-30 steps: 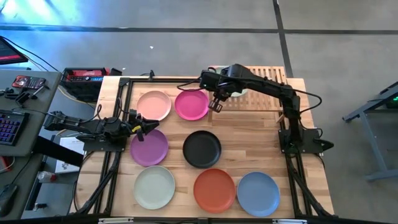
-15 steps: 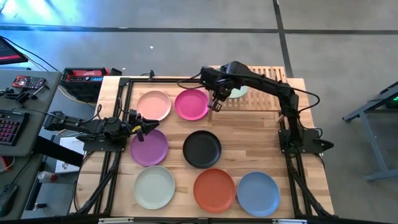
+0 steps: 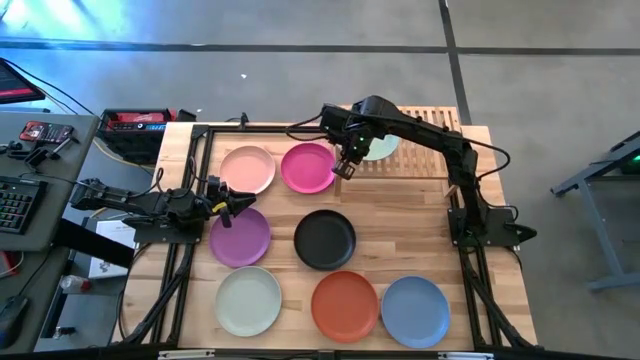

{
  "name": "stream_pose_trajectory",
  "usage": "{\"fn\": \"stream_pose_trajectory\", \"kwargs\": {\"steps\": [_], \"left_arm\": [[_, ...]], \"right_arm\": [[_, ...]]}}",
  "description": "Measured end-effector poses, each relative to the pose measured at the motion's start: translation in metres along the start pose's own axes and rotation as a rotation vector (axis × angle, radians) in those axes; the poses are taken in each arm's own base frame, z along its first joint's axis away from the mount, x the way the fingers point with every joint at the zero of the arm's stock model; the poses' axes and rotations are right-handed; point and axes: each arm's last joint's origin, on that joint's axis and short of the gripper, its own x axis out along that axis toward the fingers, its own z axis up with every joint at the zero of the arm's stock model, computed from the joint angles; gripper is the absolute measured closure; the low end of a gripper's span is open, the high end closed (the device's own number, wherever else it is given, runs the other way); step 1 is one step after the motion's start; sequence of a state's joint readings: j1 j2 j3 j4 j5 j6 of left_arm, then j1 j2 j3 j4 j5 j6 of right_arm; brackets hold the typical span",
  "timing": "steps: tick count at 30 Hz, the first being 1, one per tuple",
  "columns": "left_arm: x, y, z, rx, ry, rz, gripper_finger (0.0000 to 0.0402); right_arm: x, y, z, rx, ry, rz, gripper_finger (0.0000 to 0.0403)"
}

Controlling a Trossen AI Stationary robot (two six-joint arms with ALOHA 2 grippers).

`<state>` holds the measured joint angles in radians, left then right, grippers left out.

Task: Place and stack plates onto a shelf
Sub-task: Put the middle right green plate on the shelf, then stack the top left light pink plate on the green plate

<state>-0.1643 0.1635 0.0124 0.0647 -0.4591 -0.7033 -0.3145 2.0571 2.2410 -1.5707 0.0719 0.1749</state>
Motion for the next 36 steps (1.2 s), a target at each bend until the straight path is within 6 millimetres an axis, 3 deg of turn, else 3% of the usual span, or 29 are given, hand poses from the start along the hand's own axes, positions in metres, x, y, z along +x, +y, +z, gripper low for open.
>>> {"fn": "stream_pose_trajectory", "kwargs": {"steps": [5,13,19,26,36], "left_arm": [[0.000,0.000,0.000,0.000,0.000,0.000,0.0293],[0.000,0.000,0.000,0.000,0.000,0.000,0.0293],[0.000,0.000,0.000,-0.004,0.000,0.000,0.0293],[-0.001,-0.004,0.005,-0.052,0.001,0.001,0.0293],[-0.013,-0.027,0.045,0.128,-0.047,0.071,0.0293]], "right_arm": [[0.000,-0.001,0.000,0.002,-0.001,-0.005,0.0400],[0.000,-0.001,0.000,0.005,-0.002,-0.013,0.0346],[-0.002,-0.001,0.000,0.007,-0.007,-0.004,0.0334],[-0.031,0.000,0.002,0.043,-0.101,0.151,0.0334],[-0.075,-0.002,-0.016,0.109,-0.253,0.221,0.0334]]}}
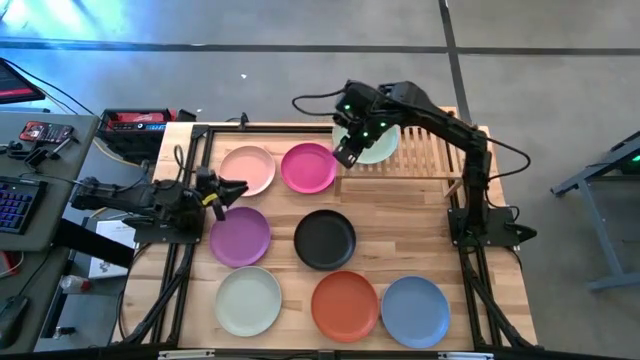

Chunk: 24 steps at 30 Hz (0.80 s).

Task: Place and stack plates onto a shelf
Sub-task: Stack the top left light pink plate on the green plate

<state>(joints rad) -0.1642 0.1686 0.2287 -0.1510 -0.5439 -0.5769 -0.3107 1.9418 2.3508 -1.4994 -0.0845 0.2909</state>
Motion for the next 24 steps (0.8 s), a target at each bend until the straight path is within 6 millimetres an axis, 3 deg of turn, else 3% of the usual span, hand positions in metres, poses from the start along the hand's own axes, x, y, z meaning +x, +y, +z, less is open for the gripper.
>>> {"fn": "stream_pose_trajectory", "kwargs": {"steps": [8,14,19,24], "left_arm": [[-0.014,-0.016,0.042,0.106,0.062,0.097,0.0293],[-0.015,-0.026,0.063,0.183,0.148,0.215,0.0293],[-0.004,-0.032,0.067,0.178,0.286,0.301,0.0293],[0.011,-0.027,0.055,0.255,0.491,0.395,0.0293]], "right_arm": [[-0.023,0.023,-0.008,-0.020,-0.109,0.067,0.0334],[-0.025,0.054,-0.016,-0.031,-0.148,0.093,0.0334],[-0.025,0.080,-0.029,-0.031,-0.169,0.068,0.0334],[-0.026,0.100,-0.041,-0.018,-0.190,0.044,0.0334]]}}
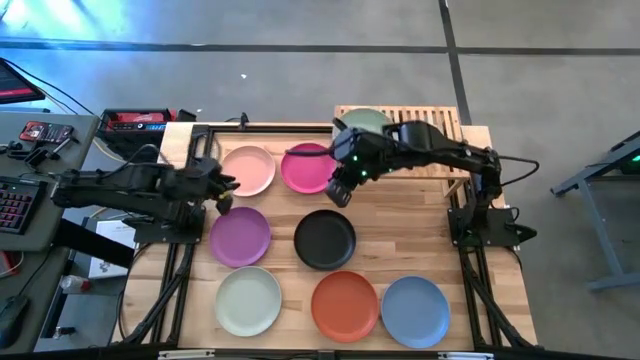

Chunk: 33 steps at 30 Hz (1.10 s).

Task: Place and stack plates onto a shelf
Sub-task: Stack the top left light pink plate on the green plate

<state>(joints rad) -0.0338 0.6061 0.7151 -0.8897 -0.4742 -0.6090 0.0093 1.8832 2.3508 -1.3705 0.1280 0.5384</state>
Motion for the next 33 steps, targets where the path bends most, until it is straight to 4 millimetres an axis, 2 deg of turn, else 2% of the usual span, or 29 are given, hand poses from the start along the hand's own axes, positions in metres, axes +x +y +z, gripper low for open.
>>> {"fn": "stream_pose_trajectory", "kwargs": {"steps": [7,16,24,33], "left_arm": [[0.036,-0.004,0.000,0.011,0.237,0.071,0.0293],[0.087,0.000,0.000,-0.016,0.508,0.122,0.0293],[0.124,0.000,0.000,0.029,0.553,0.146,0.0293],[0.152,0.000,-0.004,0.039,0.576,0.152,0.0293]], "right_arm": [[-0.003,0.018,-0.011,-0.010,-0.015,-0.011,0.0334],[0.002,0.024,-0.016,-0.024,-0.006,-0.020,0.0334],[0.002,0.024,-0.016,-0.021,-0.006,-0.021,0.0334],[0.002,0.024,-0.016,-0.021,-0.005,-0.021,0.0334]]}}
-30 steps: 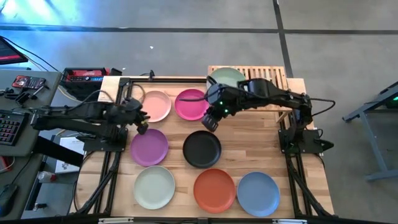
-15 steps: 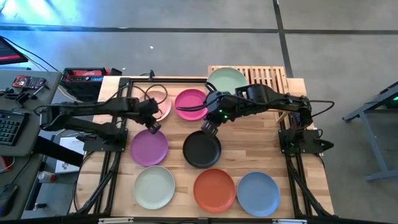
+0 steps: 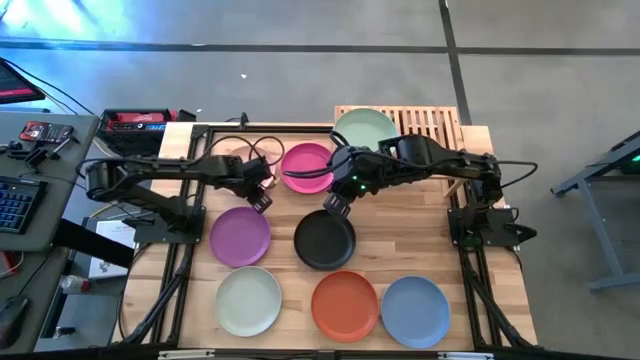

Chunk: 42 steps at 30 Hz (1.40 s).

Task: Place and stack plates onto a shelf
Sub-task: Stack the top left light pink plate on the green plate

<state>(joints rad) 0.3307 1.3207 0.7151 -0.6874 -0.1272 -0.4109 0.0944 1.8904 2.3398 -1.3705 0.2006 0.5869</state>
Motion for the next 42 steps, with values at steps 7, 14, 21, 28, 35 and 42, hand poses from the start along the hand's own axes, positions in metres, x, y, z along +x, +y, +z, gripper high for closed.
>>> {"fn": "stream_pose_trajectory", "kwargs": {"steps": [7,14,21,28,35,42], "left_arm": [[0.017,0.000,0.005,-0.007,0.032,0.037,0.0293],[0.030,0.001,0.007,-0.013,0.052,0.073,0.0293],[0.042,0.001,0.006,-0.002,0.090,0.122,0.0308],[0.039,0.000,0.006,0.063,0.083,0.118,0.0363],[0.023,-0.004,0.004,0.158,0.039,0.098,0.0397],[-0.010,-0.012,0.003,0.267,0.068,0.068,0.0400]], "right_arm": [[0.000,0.000,0.000,-0.001,0.001,0.000,0.0334],[0.000,0.000,0.000,-0.003,0.001,0.001,0.0334],[0.000,0.000,0.000,-0.011,0.001,0.001,0.0334],[0.000,0.000,0.000,-0.008,0.001,0.001,0.0334],[0.000,0.000,0.000,0.041,0.001,0.001,0.0334],[0.000,0.000,0.000,0.073,0.001,0.000,0.0334]]}}
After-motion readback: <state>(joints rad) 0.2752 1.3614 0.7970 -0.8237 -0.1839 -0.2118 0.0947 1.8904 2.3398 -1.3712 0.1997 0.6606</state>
